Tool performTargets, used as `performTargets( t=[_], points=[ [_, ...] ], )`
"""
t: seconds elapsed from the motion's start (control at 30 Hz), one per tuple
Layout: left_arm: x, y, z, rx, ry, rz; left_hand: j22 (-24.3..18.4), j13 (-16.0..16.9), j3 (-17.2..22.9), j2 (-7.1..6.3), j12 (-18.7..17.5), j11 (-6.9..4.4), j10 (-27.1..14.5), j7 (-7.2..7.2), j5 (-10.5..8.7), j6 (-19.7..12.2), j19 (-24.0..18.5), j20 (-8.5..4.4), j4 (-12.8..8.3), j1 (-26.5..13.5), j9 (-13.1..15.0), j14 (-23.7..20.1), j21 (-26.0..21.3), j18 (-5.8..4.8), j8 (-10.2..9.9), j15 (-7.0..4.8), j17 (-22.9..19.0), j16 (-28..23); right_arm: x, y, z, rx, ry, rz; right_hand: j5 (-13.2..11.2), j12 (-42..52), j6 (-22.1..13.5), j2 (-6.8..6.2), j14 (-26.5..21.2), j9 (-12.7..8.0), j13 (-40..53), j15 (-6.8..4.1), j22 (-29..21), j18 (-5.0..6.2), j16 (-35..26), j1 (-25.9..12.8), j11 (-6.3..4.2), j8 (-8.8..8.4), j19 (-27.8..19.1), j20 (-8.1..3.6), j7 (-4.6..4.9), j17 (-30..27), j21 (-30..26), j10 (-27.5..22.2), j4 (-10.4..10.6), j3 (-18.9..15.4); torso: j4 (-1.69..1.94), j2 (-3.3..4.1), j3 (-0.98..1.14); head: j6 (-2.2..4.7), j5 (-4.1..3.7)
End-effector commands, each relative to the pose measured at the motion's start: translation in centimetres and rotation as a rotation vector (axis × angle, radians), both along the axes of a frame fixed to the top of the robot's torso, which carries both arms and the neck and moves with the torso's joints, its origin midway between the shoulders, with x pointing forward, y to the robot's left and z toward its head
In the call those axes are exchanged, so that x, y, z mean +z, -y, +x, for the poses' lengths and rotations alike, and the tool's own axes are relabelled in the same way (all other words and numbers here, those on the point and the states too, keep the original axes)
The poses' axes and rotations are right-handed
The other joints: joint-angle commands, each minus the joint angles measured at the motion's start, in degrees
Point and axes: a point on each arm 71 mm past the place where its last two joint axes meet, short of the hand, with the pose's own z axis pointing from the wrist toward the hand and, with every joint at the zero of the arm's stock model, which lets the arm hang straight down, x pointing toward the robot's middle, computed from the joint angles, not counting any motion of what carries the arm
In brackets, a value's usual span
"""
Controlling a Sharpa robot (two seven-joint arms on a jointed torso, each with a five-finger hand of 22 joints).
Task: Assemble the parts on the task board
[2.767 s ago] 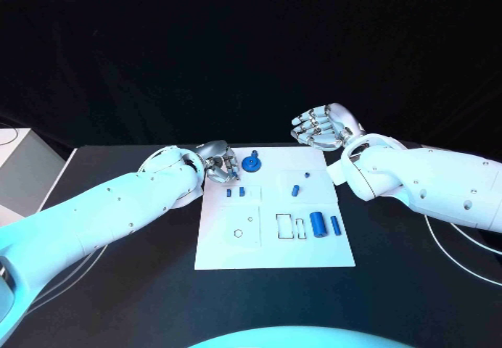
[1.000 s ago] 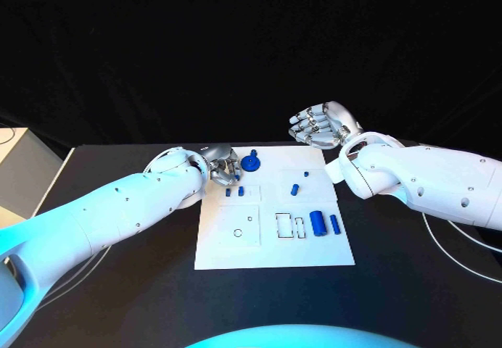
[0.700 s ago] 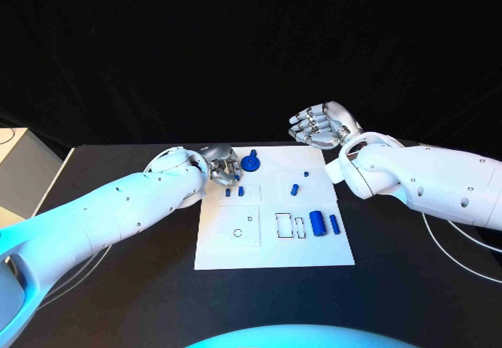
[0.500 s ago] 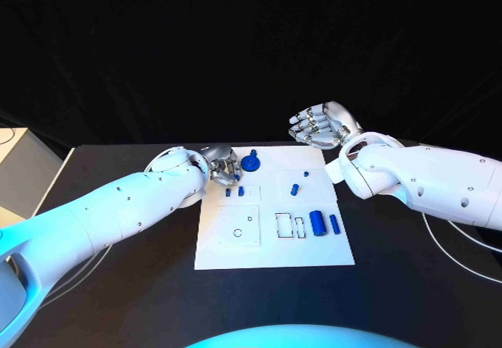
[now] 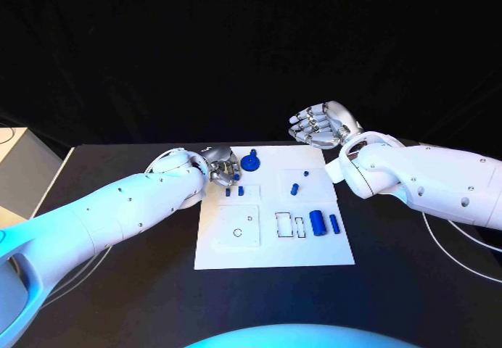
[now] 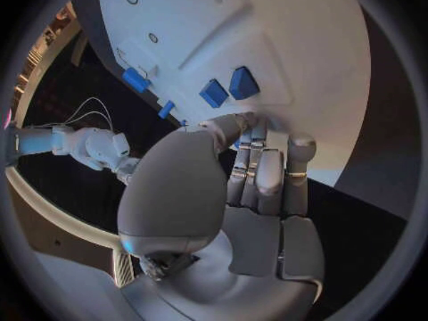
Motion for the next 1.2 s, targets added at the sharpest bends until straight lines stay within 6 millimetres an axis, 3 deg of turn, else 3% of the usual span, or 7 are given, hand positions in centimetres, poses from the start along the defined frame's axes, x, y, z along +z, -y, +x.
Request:
performTargets(
  t=[0.03,0.77,0.9,1.0,1.03,1.13,1.2],
  points=[
    [-0.2,0.1,-0.2,-0.007,-0.006,0.004,-0.2,0.3,-0.3,0.02,0.1,-0.29,-0.6,-0.07,0.18,-1.6,-0.5,0.09,-0.4,-0.5,-0.2,-0.5,-0.4,-0.6,-1.4,0.11,-0.2,-0.1,0.1,-0.2,-0.1,0.021,0.007,-0.005,0.2,-0.3,0.3,-0.07,0.3,0.0,-0.1,0.04,-0.1,0.36,-0.2,-0.2,-0.04,0.18,0.4,-0.15,0.07,-0.1,0.3,0.4,-0.1,0.1,0.03,-0.05,-0.08,-0.01,0.0],
    [-0.1,-1.8,0.1,0.042,0.023,-0.004,-0.4,1.7,-0.1,-0.41,-0.1,-0.66,-0.7,-1.26,0.25,-8.4,-0.5,-0.15,-1.4,-1.1,-2.0,-0.7,-0.6,-0.57,-7.1,-0.22,-0.5,-0.1,-0.2,0.2,0.0,0.043,-0.017,-0.073,-0.3,-1.5,0.0,-0.79,1.2,-0.3,-0.1,0.11,-1.1,0.42,-0.4,-0.1,0.31,-0.28,1.0,-0.11,0.1,-0.8,0.6,-1.6,-1.3,-0.5,0.01,-0.06,-0.06,0.2,-0.11],
    [0.0,-2.5,0.2,0.057,0.038,-0.012,-0.5,1.9,-0.2,-0.39,-0.2,-0.68,-0.7,-1.61,0.24,-9.5,-0.6,-0.19,-1.5,-1.2,-2.3,-0.7,-0.7,-0.54,-7.9,-0.25,-0.6,-0.1,-0.4,0.5,0.2,0.063,-0.021,-0.137,-2.1,-1.0,0.6,-0.46,6.2,-0.3,0.0,-1.55,-0.5,0.43,1.9,1.2,-0.64,-0.21,5.5,-1.96,-0.71,0.2,3.1,-0.6,-3.1,-1.4,0.02,-0.08,-0.09,0.42,-0.12],
    [0.4,-3.1,0.3,0.07,0.056,-0.057,-1.4,1.9,-0.3,-0.42,-0.3,-0.59,-1.0,-1.29,0.25,-9.5,-1.4,-0.18,-1.4,-1.4,-2.4,-1.5,-1.1,-0.34,-8.0,-0.21,-2.2,-0.5,-0.6,0.8,0.4,0.083,-0.024,-0.2,-2.9,0.2,2.3,0.05,13.2,-0.2,0.1,-4.19,1.9,0.25,5.5,2.6,-2.22,0.0,11.8,-5.11,-1.87,2.5,8.1,2.7,-5.1,-2.6,0.0,-0.13,-0.09,0.54,-0.14],
    [0.6,-3.4,0.4,0.078,0.059,-0.083,-3.5,1.7,-0.2,-0.42,-1.0,-0.15,-2.0,-0.56,0.31,-8.4,-3.4,-0.05,-1.1,-1.7,-2.2,-3.9,-2.3,0.07,-7.5,0.11,-7.0,-1.9,-0.7,0.9,0.4,0.09,-0.026,-0.22,-2.9,0.3,2.8,0.21,14.6,-0.2,0.1,-4.72,2.7,0.2,6.3,2.8,-2.57,0.0,12.8,-5.83,-2.13,3.1,9.4,3.5,-5.5,-2.9,-0.01,-0.16,-0.1,0.6,-0.15],
    [1.4,-4.4,0.6,0.118,0.047,-0.216,-5.6,1.8,-0.3,-0.15,-1.3,0.68,-2.5,1.01,0.34,-5.1,-5.4,0.44,-0.6,-2.3,-1.7,-5.6,-3.6,0.48,-5.8,0.79,-10.3,-3.0,-1.0,1.1,0.5,0.117,-0.033,-0.296,-2.9,0.5,4.6,0.67,20.1,-0.3,0.1,-6.32,5.6,0.14,10.1,3.2,-3.68,-0.03,16.5,-7.97,-2.96,5.7,14.1,6.2,-6.5,-3.5,-0.09,-0.13,-0.06,0.86,-0.24],
    [2.0,-5.3,0.7,0.153,0.018,-0.346,-11.3,1.6,-0.2,-0.26,-1.8,1.39,-3.7,1.38,0.39,-3.9,-11.0,0.95,-0.4,-2.6,-1.6,-10.5,-7.2,1.67,-5.0,1.38,-18.5,-6.2,-1.2,1.3,0.5,0.137,-0.038,-0.359,-3.0,0.6,5.4,0.83,23.2,-0.4,0.2,-7.02,7.4,0.13,13.1,3.1,-4.21,-0.2,18.1,-8.76,-3.47,7.7,16.8,7.7,-6.8,-3.6,-0.11,-0.12,-0.04,1.09,-0.62]
  ],
)
